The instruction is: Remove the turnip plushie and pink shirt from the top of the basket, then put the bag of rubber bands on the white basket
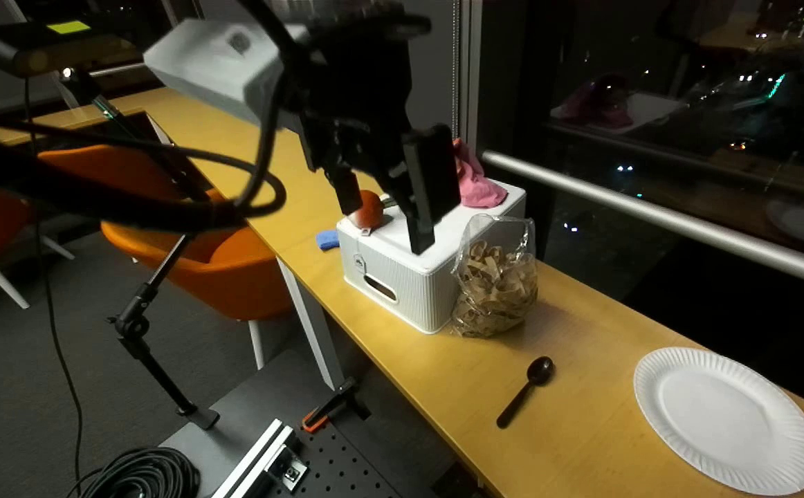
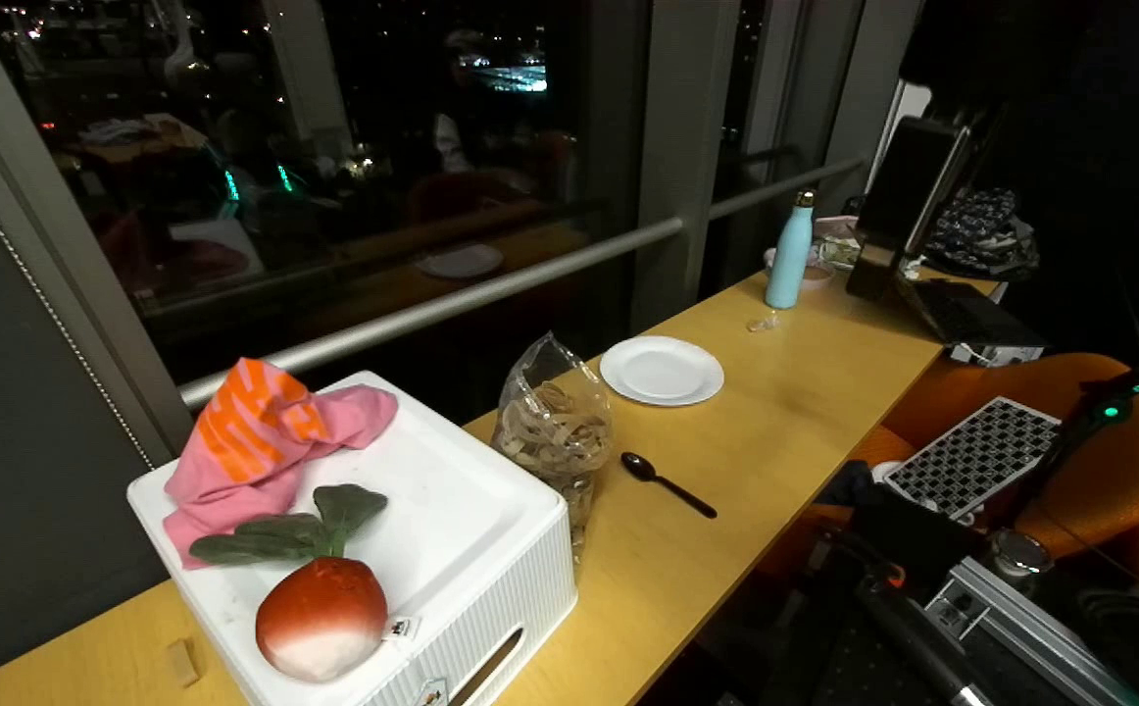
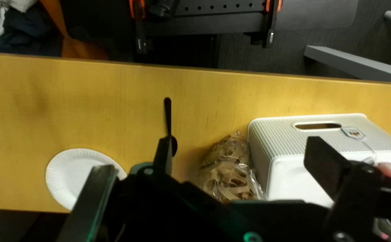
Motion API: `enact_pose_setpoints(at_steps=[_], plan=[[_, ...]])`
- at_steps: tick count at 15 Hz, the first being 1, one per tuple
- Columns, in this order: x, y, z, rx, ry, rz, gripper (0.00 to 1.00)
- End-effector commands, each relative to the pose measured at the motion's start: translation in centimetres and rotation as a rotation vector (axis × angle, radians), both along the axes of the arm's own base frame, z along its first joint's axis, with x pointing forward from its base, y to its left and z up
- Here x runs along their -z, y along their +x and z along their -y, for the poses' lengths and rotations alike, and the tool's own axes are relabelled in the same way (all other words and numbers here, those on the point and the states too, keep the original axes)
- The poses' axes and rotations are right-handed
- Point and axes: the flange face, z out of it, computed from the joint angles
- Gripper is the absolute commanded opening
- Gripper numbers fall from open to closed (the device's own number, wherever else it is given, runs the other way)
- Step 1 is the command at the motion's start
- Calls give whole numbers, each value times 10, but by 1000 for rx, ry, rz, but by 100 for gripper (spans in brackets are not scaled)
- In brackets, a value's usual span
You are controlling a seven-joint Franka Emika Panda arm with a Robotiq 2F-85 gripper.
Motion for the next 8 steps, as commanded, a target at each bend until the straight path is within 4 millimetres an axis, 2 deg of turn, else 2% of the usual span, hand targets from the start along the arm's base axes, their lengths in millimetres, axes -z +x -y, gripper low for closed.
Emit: enact_pose_setpoints(at_steps=[1, 2, 4, 8], plan=[[-22, 24, -52, -32, -34, 66, 100], [-16, 35, -71, -59, -36, 94, 100], [3, 61, -95, -109, -29, 122, 100], [49, 112, -119, -210, 22, 176, 100]])
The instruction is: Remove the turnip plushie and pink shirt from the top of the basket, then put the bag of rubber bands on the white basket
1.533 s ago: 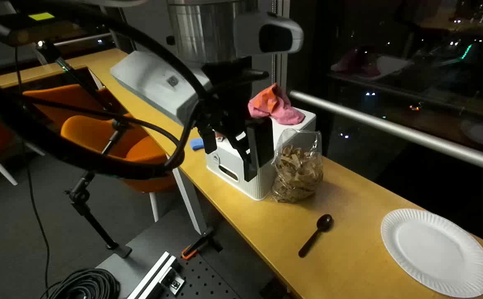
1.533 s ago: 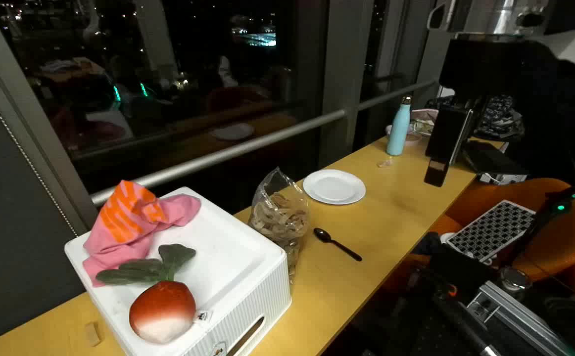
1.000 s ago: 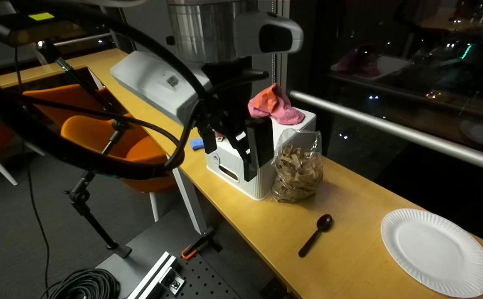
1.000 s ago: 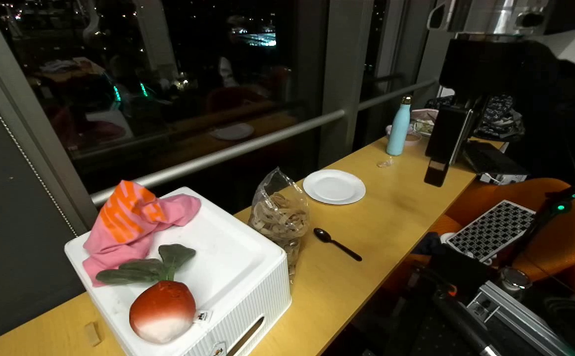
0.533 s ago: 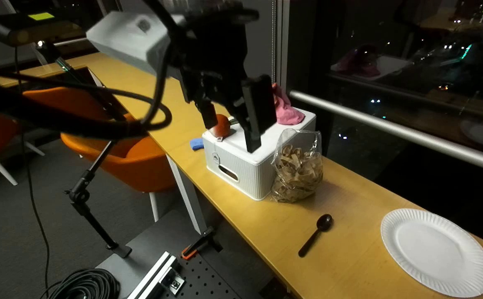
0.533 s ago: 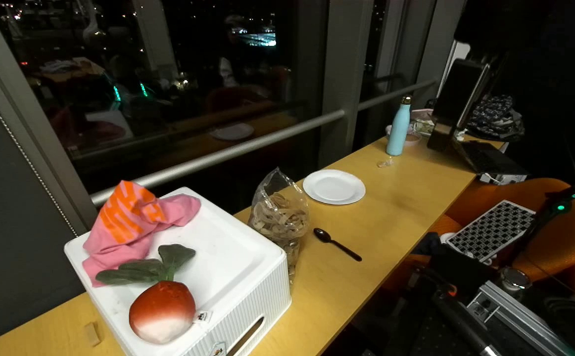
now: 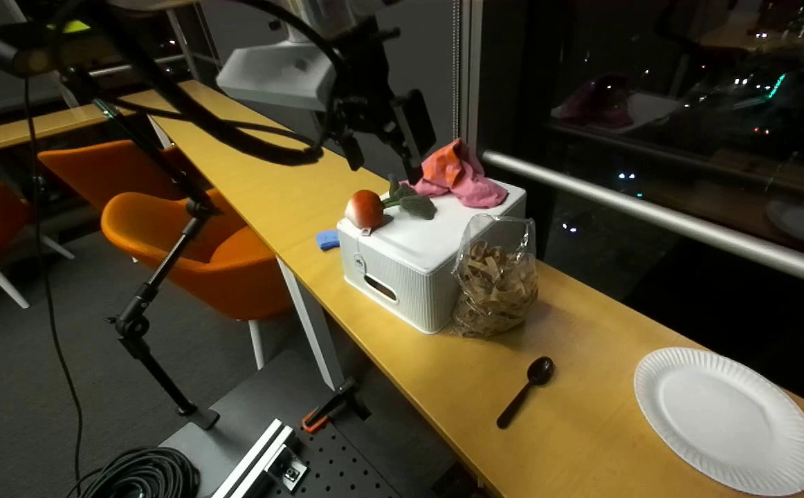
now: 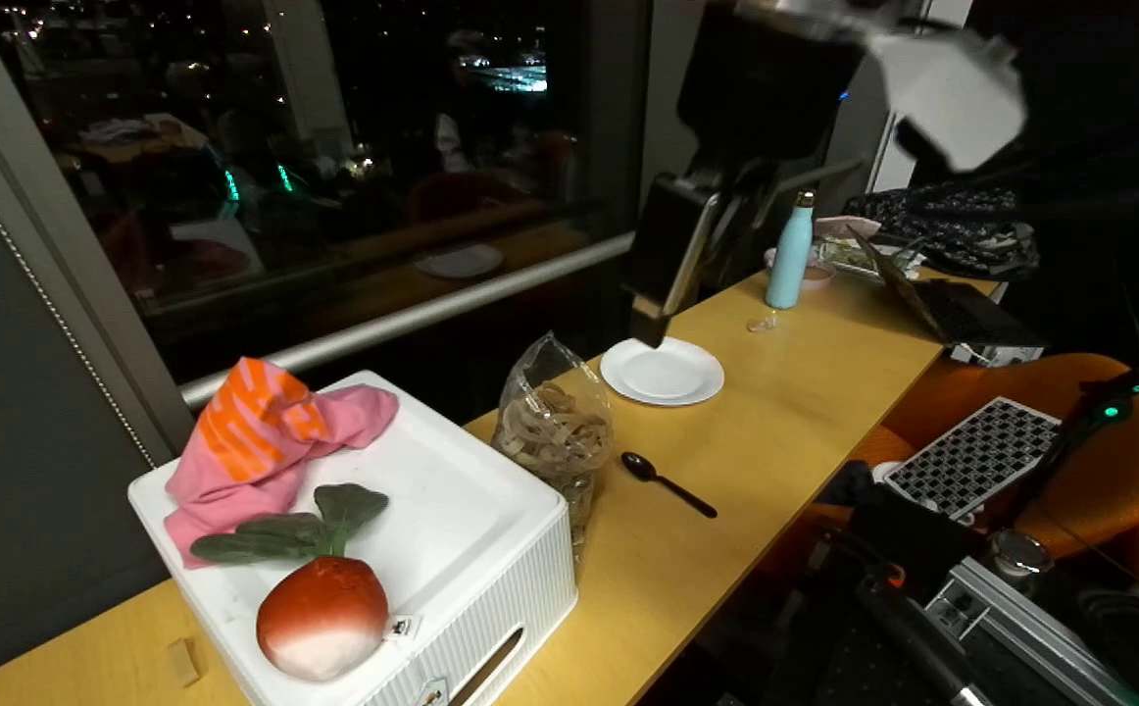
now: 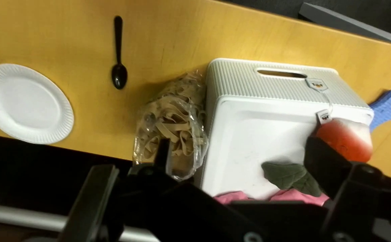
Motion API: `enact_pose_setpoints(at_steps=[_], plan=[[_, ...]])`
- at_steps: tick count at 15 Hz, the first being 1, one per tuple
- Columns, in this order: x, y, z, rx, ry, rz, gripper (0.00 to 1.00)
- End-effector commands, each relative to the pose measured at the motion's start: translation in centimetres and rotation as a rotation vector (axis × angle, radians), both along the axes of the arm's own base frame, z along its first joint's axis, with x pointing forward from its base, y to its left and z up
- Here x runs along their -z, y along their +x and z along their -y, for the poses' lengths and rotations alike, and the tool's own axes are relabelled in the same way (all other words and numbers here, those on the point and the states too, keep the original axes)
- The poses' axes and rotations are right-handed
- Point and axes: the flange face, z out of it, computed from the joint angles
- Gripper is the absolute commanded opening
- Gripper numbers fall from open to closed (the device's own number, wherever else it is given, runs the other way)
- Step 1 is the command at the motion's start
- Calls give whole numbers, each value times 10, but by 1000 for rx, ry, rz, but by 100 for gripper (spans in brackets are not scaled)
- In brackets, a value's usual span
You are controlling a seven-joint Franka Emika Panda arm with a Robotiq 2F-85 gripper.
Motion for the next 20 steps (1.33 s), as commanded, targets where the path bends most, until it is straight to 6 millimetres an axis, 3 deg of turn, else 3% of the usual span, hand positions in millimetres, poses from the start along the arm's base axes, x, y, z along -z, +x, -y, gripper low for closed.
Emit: enact_pose_setpoints(at_steps=[1, 4, 9, 13, 20], plan=[[35, 53, -23, -78, 55, 25, 100], [64, 81, -52, -154, 108, 53, 100], [87, 118, -95, -353, 272, 70, 100], [109, 144, -106, -438, 374, -22, 100], [146, 159, -130, -507, 315, -215, 100]])
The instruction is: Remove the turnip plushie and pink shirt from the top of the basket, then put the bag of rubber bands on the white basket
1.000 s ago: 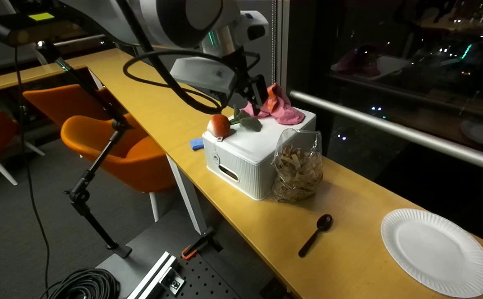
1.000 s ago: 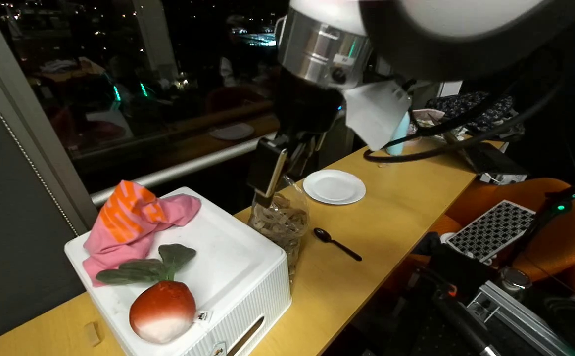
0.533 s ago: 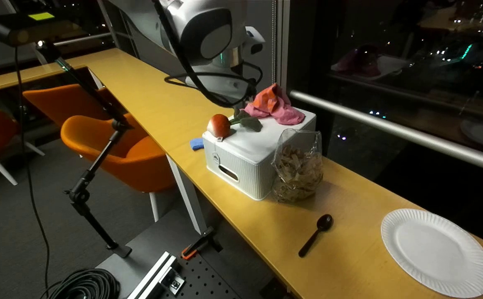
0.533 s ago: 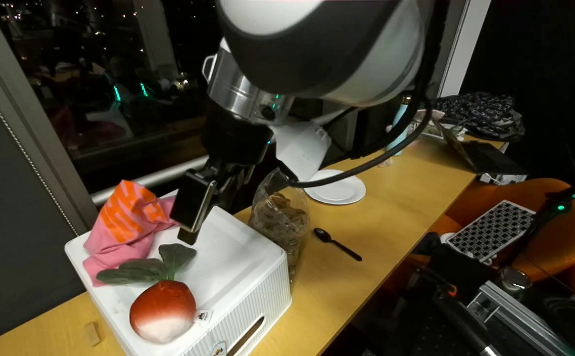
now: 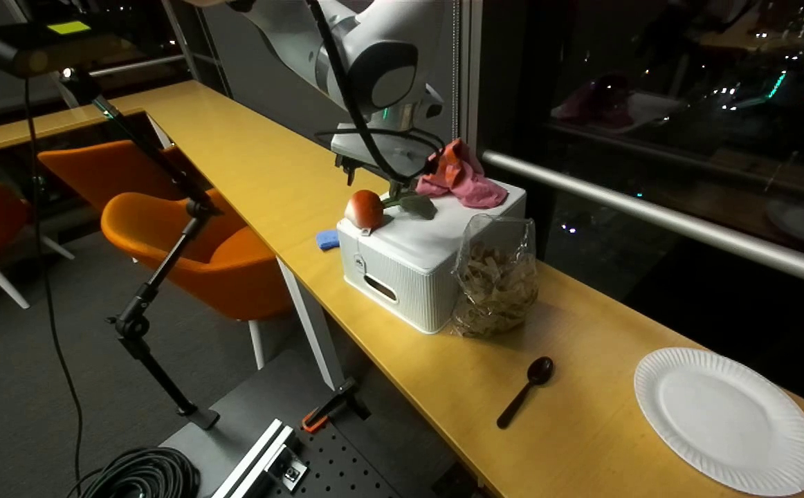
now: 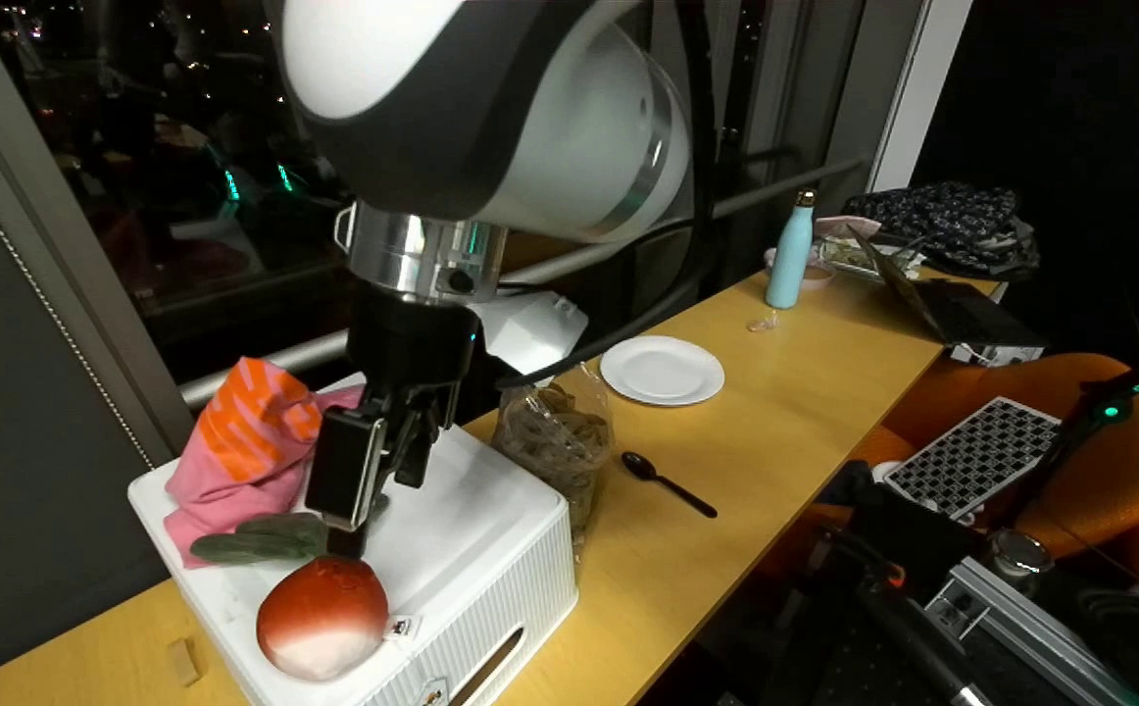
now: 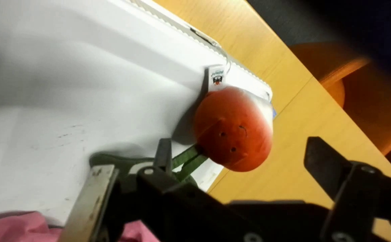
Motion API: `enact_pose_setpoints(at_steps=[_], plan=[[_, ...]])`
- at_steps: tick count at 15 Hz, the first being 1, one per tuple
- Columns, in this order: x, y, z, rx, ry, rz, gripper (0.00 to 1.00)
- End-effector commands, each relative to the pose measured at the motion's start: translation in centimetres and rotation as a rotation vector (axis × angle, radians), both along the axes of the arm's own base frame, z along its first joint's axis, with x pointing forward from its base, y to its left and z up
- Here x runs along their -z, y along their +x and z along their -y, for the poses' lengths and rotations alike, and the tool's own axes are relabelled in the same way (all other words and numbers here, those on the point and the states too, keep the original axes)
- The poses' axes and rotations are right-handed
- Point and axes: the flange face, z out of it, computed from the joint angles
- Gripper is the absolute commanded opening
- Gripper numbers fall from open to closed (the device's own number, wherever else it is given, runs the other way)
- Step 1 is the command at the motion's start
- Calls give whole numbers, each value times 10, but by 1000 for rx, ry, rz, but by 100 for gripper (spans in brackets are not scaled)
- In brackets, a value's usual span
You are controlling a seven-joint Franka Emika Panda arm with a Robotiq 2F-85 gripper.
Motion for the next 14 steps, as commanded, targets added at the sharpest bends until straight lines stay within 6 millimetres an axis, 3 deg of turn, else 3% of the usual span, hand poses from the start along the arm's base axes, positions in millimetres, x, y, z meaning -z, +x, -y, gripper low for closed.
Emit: enact_pose_setpoints(at_steps=[1, 7, 14], plan=[[7, 12, -17, -61, -41, -51, 100], [29, 22, -43, -180, -96, -141, 100], [52, 44, -51, -223, -132, -166, 100]])
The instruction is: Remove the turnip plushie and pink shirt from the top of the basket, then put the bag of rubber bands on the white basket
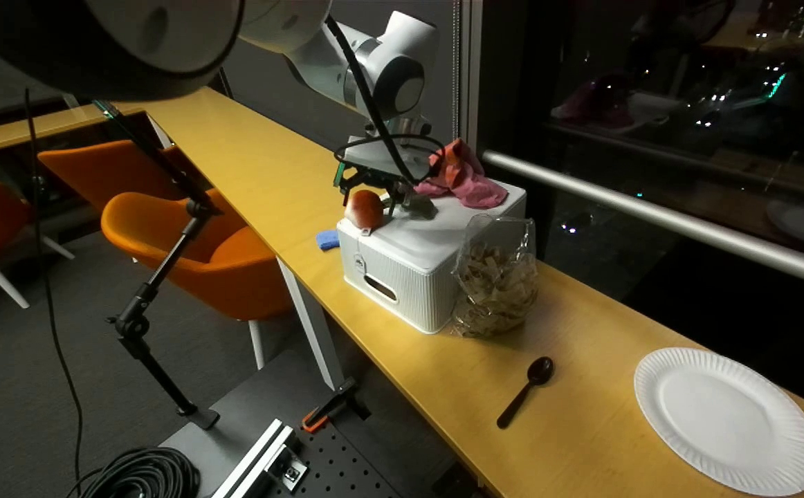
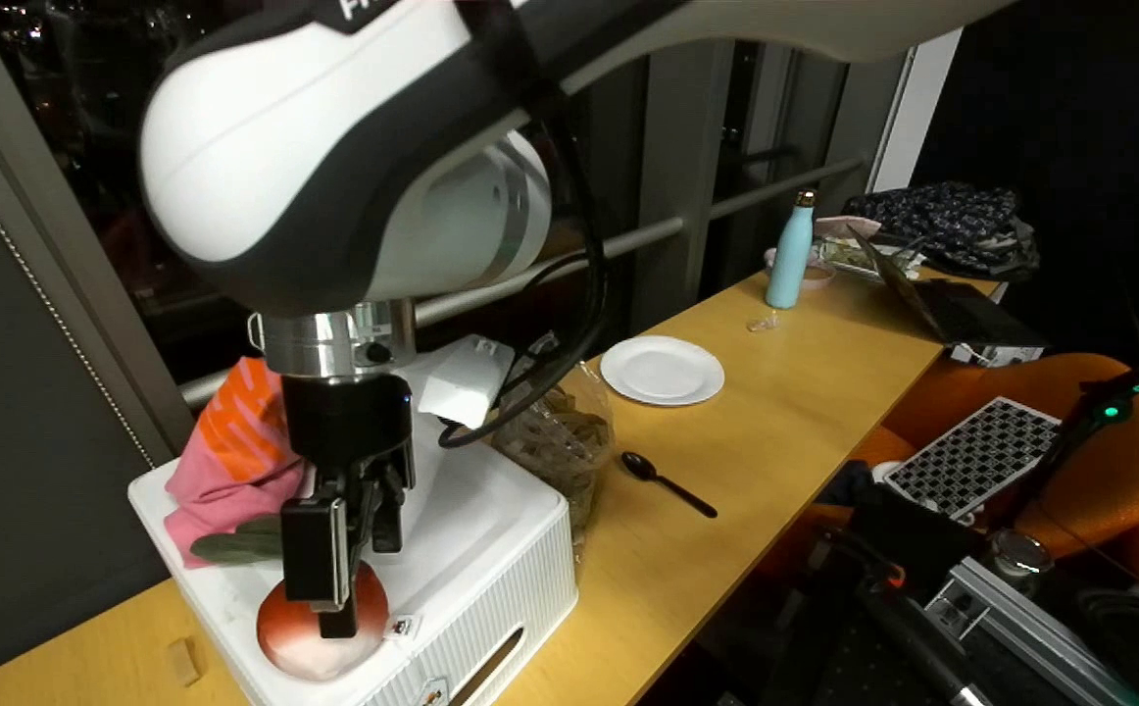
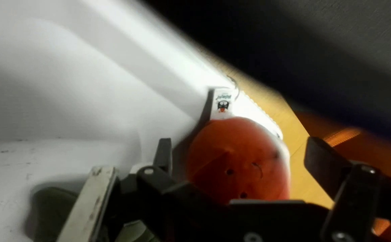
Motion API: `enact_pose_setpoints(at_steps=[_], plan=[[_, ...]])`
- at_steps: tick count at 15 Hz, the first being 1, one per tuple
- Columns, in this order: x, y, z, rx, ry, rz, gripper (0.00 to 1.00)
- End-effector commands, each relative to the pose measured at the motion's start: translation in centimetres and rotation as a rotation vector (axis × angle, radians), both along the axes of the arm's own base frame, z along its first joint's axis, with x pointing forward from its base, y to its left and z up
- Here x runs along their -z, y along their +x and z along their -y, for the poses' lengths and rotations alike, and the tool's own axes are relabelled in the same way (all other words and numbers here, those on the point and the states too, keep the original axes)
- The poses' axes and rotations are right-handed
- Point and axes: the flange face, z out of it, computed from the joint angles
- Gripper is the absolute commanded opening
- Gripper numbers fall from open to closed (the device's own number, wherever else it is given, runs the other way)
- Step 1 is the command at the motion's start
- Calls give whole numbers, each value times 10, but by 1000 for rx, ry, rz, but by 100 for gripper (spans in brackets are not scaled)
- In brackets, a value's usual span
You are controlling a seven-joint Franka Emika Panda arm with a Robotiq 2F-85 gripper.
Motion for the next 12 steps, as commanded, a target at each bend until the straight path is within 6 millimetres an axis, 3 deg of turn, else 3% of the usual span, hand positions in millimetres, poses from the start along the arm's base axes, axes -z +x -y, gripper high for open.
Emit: enact_pose_setpoints(at_steps=[1, 2, 5, 12], plan=[[2, 15, -8, -24, -22, -15, 75], [3, 17, -9, -26, -21, -21, 74], [5, 22, -10, -27, -19, -38, 49], [-5, 29, -9, -5, -14, -46, 0]])
